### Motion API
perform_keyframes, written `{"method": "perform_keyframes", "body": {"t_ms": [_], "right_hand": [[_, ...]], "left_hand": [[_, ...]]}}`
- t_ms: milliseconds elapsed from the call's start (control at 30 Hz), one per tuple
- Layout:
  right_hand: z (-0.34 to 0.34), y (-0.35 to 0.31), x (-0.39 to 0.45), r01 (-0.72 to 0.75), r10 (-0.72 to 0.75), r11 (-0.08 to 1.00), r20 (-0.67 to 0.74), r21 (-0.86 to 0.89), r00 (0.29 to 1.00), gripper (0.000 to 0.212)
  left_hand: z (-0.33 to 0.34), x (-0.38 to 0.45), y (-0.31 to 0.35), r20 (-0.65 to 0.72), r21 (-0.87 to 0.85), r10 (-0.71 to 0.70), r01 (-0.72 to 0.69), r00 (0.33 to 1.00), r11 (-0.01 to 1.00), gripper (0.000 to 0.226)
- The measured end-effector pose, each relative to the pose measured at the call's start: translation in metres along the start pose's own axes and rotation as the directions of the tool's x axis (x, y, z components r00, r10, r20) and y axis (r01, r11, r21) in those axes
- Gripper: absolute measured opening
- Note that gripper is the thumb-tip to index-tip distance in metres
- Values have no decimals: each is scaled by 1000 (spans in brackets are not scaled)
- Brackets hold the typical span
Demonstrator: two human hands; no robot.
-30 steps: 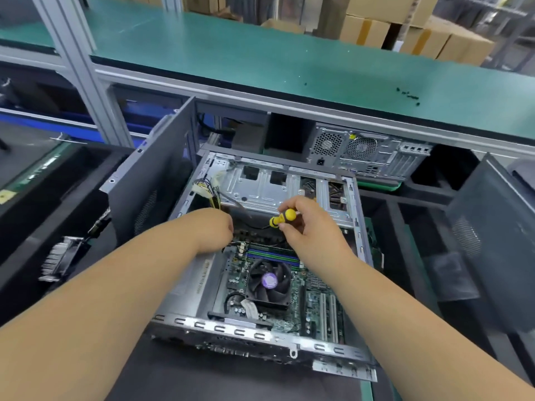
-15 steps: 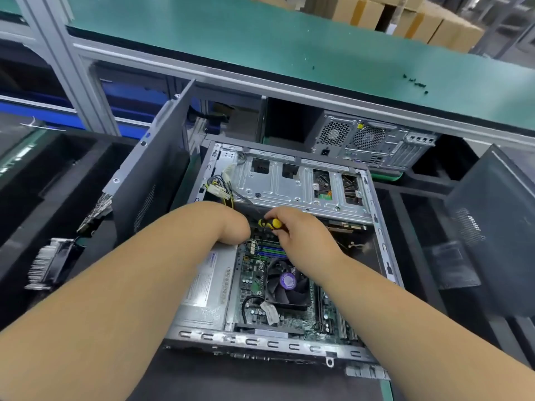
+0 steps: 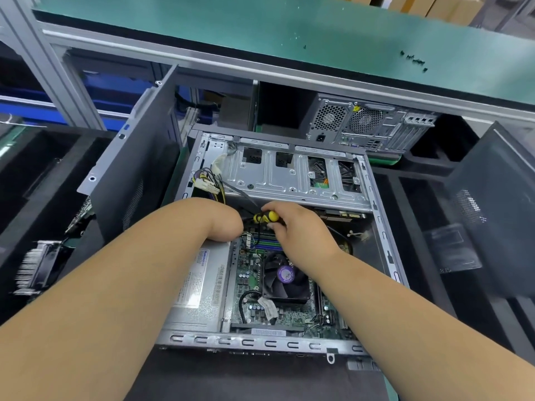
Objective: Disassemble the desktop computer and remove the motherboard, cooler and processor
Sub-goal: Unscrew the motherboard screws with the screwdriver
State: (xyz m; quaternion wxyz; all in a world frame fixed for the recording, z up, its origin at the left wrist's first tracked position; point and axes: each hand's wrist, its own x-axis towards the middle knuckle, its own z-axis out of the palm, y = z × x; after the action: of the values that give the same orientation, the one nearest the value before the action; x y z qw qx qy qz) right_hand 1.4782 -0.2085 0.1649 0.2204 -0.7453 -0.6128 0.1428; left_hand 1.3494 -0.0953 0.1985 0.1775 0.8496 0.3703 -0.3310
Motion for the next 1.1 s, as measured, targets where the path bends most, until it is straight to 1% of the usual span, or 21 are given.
{"method": "perform_keyframes", "body": {"t_ms": [67, 167, 233, 267, 300, 333, 400, 467, 500, 533, 600, 667, 700, 767, 933, 1100], "right_hand": [[-1, 1, 1, -1, 1, 1000, -2, 6, 1000, 34], [-1, 3, 0, 8, -7, 1000, -5, 9, 1000, 34], [-2, 5, 0, 4, -4, 1000, 0, 9, 1000, 34], [-2, 5, 0, 2, -2, 1000, 4, 11, 1000, 34], [-2, 5, 0, 2, -2, 1000, 10, 13, 1000, 34], [-3, 6, 0, 2, -2, 1000, 16, 17, 1000, 34], [-2, 6, 1, -4, 3, 1000, 29, 25, 1000, 35], [-2, 7, 1, -9, 8, 1000, 37, 26, 999, 36], [-2, 8, 1, -9, 8, 1000, 36, 28, 999, 36], [-1, 8, 1, -8, 7, 999, 35, 32, 999, 36], [-2, 9, 1, -7, 5, 999, 44, 47, 999, 37], [-2, 11, 1, 0, -4, 998, 53, 64, 999, 37], [-2, 12, 2, 6, -10, 998, 52, 68, 999, 36], [-3, 14, 3, 11, -14, 998, 44, 66, 999, 34], [-3, 16, 4, 14, -19, 997, 63, 74, 998, 33], [-4, 14, 2, 13, -19, 996, 70, 88, 997, 34]], "left_hand": [[1, 1, 0, 1, 0, -7, 7, 1000, 1000, 38], [1, 3, -3, -22, -51, -12, 11, 1000, 999, 36], [2, 4, -6, -56, -69, 1, -5, 998, 998, 34], [2, 4, -6, -86, -109, 11, -21, 996, 994, 32], [2, 6, -6, -113, -106, 42, -54, 993, 993, 31], [3, 7, -4, -131, -73, 80, -90, 988, 993, 31], [0, 6, 4, -118, -10, 92, -94, 989, 996, 33], [-1, 5, 18, -13, 28, 32, -31, 999, 999, 31], [-3, 8, 22, 59, 135, 37, -45, 998, 990, 31], [-5, 13, 26, 84, 190, 14, -30, 996, 981, 30], [-10, 26, 32, 83, 335, 44, -69, 996, 940, 31], [-9, 36, 39, 157, 477, 38, -110, 987, 872, 34], [-8, 42, 41, 192, 524, 38, -135, 981, 841, 37], [-6, 50, 42, 214, 557, 29, -147, 976, 818, 42], [-3, 52, 40, 216, 538, 31, -146, 976, 830, 47], [-4, 52, 21, 71, 371, 31, -55, 997, 927, 47]]}}
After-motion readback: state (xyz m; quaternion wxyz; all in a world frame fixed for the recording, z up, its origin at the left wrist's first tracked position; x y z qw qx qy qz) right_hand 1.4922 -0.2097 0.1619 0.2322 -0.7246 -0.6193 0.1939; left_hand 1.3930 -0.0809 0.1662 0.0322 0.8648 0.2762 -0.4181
